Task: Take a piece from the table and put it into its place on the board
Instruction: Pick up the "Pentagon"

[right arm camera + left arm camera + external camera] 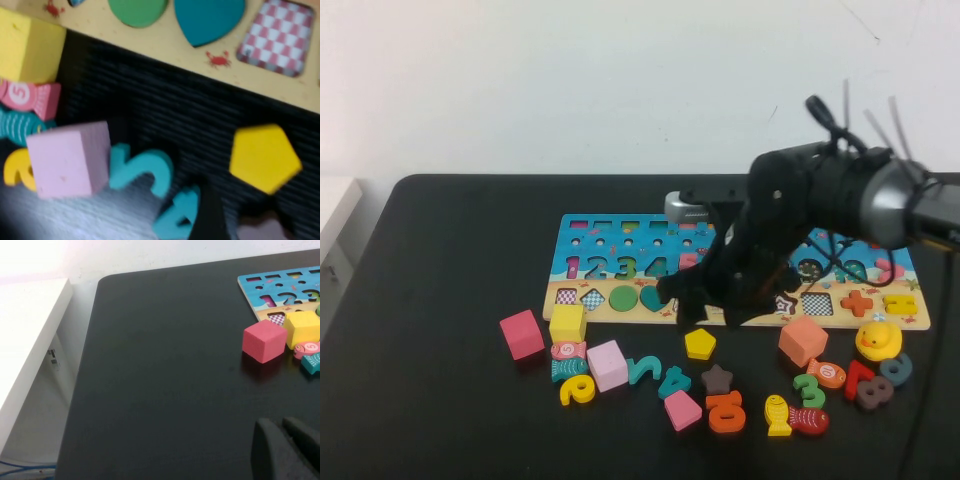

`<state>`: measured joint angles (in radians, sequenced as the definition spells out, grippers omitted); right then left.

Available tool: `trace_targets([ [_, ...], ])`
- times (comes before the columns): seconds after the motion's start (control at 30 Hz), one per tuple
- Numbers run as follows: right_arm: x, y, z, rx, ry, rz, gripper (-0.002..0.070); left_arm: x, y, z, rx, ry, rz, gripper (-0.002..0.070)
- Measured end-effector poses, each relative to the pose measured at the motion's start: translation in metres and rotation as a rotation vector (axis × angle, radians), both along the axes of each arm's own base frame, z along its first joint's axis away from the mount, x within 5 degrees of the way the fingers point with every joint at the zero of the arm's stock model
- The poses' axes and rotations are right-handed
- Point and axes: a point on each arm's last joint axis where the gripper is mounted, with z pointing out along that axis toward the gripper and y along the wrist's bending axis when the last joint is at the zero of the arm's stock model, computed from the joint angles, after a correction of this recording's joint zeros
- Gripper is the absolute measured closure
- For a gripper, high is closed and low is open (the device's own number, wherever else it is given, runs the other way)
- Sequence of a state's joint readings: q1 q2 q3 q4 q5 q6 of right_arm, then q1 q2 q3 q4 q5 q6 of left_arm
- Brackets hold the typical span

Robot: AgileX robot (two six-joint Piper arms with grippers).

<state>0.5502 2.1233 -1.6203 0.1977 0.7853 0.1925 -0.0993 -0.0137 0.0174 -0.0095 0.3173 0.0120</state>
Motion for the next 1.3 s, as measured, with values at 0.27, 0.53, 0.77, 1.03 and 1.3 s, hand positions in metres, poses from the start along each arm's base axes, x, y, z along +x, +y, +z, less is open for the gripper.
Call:
trace_targets([
  [0.27, 0.009, 0.013, -0.019, -0.001, 0.047, -0.068, 0.0169, 0.0, 0.0, 0.0, 0.0, 0.0, 0.0, 0.0676],
  [0.53, 0.009, 0.013, -0.028, -0.022, 0.095, -0.138, 0.0169, 0.0, 0.0, 0.0, 0.0, 0.0, 0.0, 0.0676],
  [0.77, 0.011, 0.013, -0.027, -0.012, 0.098, -0.217, 0.0185, 0.0, 0.0, 0.0, 0.0, 0.0, 0.0, 0.0676],
  [1.03, 0.009, 0.012, -0.028, -0.055, 0.099, -0.24, 0.0213, 0.0, 0.0, 0.0, 0.0, 0.0, 0.0, 0.0676],
  [1.3, 0.003, 0.019, -0.028, -0.093, 0.081, -0.267, 0.0214, 0.0, 0.0, 0.0, 0.0, 0.0, 0.0, 0.0676],
])
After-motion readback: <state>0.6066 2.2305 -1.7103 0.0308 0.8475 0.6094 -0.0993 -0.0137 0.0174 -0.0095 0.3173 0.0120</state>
